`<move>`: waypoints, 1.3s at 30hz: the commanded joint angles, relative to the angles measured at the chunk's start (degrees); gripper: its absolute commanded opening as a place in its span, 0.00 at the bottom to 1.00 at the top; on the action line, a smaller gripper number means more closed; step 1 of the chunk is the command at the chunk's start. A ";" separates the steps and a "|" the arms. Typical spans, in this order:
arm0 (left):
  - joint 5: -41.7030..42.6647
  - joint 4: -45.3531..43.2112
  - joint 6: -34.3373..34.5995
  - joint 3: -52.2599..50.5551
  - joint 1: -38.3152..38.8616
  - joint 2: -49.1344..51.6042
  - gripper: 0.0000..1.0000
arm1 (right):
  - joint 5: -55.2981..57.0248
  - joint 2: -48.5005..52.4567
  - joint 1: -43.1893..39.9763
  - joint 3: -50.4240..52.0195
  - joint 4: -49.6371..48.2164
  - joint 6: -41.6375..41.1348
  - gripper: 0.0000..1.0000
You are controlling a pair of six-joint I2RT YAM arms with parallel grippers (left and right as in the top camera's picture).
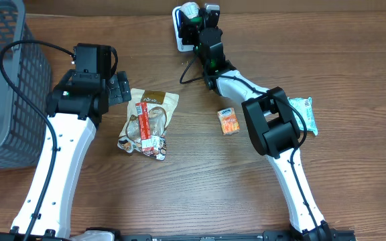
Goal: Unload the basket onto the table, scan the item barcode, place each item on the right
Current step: 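Carry the jar up to the white scanner and hold it there, then carry the jar back right and set it down on the table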
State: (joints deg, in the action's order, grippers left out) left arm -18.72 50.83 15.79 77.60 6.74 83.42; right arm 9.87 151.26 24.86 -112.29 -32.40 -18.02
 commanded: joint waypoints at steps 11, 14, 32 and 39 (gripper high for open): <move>-0.74 -0.15 0.09 0.92 0.02 -0.26 1.00 | 0.63 -6.03 -0.17 -1.33 -1.66 0.48 0.04; -0.74 -0.15 0.09 0.92 0.02 -0.26 1.00 | 0.61 -11.19 -0.17 -1.33 1.75 0.50 0.04; -0.74 -0.15 0.09 0.94 0.02 -0.26 1.00 | 0.61 -39.87 -0.98 -0.33 97.96 0.44 0.08; -0.74 -0.15 0.09 0.92 0.02 -0.26 1.00 | 0.63 -39.85 -4.00 13.94 102.77 0.20 0.08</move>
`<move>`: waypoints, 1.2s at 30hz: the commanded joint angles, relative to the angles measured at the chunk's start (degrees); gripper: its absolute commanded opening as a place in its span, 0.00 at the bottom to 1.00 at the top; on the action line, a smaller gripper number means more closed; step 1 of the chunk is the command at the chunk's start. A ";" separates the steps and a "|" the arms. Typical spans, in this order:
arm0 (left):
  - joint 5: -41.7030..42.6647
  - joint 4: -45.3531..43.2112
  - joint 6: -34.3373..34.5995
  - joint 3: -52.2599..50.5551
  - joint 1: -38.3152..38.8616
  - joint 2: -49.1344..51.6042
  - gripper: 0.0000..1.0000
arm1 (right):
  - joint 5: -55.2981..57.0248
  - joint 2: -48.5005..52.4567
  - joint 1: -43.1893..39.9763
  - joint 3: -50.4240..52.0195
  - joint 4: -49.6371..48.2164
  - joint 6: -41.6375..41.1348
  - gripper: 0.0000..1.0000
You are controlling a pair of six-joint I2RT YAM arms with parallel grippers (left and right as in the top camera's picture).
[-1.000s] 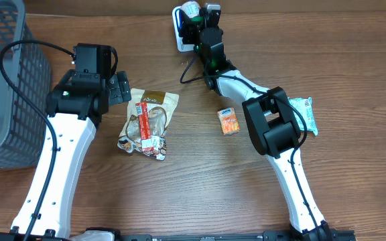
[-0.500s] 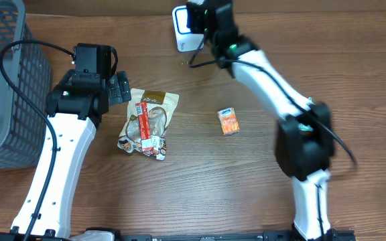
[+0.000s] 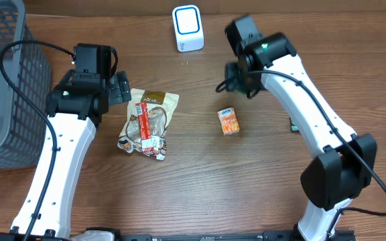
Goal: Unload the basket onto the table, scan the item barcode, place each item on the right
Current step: 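Carry the jar back right and set it down on the table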
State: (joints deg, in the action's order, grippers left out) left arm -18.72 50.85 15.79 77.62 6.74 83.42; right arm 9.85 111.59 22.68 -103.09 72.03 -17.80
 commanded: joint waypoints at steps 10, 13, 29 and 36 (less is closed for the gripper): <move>-0.74 -0.17 0.09 0.92 0.02 -0.26 1.00 | 0.66 -0.17 -10.25 21.77 -10.91 -0.02 0.05; -0.74 -0.17 0.09 0.92 0.02 -0.26 1.00 | 0.63 -0.17 -13.42 23.93 -11.21 -0.04 0.05; -0.74 -0.17 0.09 0.90 0.02 -0.26 1.00 | 0.61 -1.49 -18.99 17.73 -5.92 4.72 1.00; -0.74 -0.17 0.09 0.90 0.02 -0.26 0.99 | -11.08 -3.91 -15.15 3.58 2.12 4.15 1.00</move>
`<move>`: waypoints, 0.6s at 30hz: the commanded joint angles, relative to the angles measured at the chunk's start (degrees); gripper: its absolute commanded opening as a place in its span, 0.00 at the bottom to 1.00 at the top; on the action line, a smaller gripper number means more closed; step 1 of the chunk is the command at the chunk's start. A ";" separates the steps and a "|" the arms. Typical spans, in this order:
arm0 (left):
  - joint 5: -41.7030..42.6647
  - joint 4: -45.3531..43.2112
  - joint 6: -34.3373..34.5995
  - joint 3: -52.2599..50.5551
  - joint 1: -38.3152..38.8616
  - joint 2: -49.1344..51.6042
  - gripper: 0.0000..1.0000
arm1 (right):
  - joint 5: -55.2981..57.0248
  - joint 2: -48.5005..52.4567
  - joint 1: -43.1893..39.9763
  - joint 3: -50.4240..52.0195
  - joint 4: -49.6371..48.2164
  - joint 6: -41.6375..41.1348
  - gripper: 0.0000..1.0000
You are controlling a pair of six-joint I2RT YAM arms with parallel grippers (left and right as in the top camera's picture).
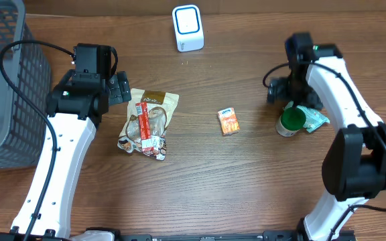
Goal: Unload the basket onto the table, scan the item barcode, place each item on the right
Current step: 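Carry the jar back right and set it down on the table, then move the right gripper to the orange Kleenex pack and grasp it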
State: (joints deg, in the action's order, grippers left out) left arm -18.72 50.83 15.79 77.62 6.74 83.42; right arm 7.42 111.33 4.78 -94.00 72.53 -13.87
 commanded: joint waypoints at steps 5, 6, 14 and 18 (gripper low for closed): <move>-0.74 -0.13 0.09 0.90 0.02 -0.26 1.00 | -16.81 -3.58 5.81 -6.45 1.68 0.24 1.00; -0.74 -0.15 0.09 0.92 0.02 -0.26 1.00 | -16.52 -3.58 6.25 -6.45 1.22 0.31 1.00; -0.74 -0.15 0.09 0.92 0.02 -0.26 1.00 | -18.18 -3.52 9.81 -2.01 -0.83 0.00 0.42; -0.74 -0.15 0.09 0.90 0.02 -0.26 1.00 | -18.25 -3.52 11.04 2.43 -4.70 -0.02 0.33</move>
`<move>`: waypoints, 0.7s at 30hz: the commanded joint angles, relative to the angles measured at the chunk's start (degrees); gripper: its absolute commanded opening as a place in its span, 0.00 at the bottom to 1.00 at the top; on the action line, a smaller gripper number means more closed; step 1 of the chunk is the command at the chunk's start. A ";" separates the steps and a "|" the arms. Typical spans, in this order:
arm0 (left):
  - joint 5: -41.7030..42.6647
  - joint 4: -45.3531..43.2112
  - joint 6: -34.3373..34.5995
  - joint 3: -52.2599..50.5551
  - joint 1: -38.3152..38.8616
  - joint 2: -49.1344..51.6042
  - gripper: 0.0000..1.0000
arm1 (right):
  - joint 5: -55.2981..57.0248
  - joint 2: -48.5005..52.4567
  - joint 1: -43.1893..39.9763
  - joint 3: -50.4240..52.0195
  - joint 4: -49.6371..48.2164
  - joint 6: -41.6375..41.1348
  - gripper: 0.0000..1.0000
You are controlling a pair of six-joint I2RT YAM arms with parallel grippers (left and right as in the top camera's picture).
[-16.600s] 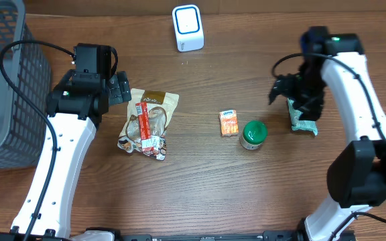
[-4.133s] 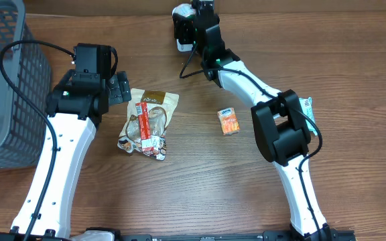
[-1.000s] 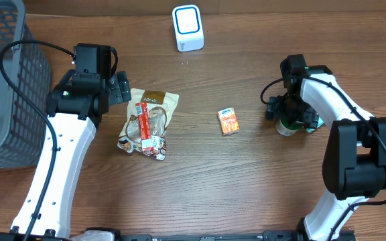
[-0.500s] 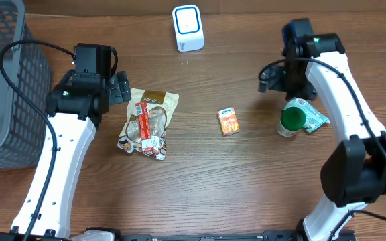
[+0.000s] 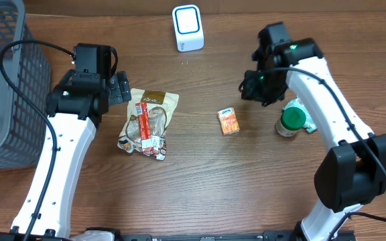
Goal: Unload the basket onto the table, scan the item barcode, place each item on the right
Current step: 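Move the right gripper to the orange Kleenex pack and grasp it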
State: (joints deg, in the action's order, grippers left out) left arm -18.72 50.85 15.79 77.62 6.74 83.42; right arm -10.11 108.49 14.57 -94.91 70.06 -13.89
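The white barcode scanner stands at the back edge of the table. A green-lidded jar stands upright at the right, touching a teal packet. A small orange box lies mid-table and a brown snack bag to its left. My right gripper hangs between the scanner and the jar, up and to the left of the jar, seemingly open, with nothing seen in it. My left gripper rests open just left of the snack bag's top edge.
A grey mesh basket fills the far left of the table. The right arm's white links pass over the teal packet. Cables trail from both wrists.
My right gripper has moved left and toward the back, away from the jar, which stays standing by the teal packet. The left arm has not moved.
My right gripper was at the scanner holding an item up to it. Then it was off to the scanner's right, above the table. Then the green-lidded jar stood by the teal packet with the gripper just behind it. Now the gripper is clear of the jar.
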 commanded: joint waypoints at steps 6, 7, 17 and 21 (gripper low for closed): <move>-0.74 -0.15 0.09 0.92 0.02 -0.26 1.00 | -0.72 -0.68 3.52 12.48 -11.45 0.00 0.38; -0.74 -0.17 0.09 0.92 0.02 -0.26 1.00 | -0.72 -0.68 3.80 14.08 -13.20 0.00 0.38; -0.74 -0.17 0.09 0.92 0.02 -0.26 1.00 | -2.27 -0.61 3.91 24.24 -26.40 -2.86 0.40; -0.74 -0.17 0.09 0.92 0.02 -0.26 1.00 | -4.04 -0.28 3.91 25.27 -28.98 -3.30 0.40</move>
State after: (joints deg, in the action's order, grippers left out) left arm -18.70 50.85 15.79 77.62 6.74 83.42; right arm -12.25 108.49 18.41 -70.63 42.37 -15.86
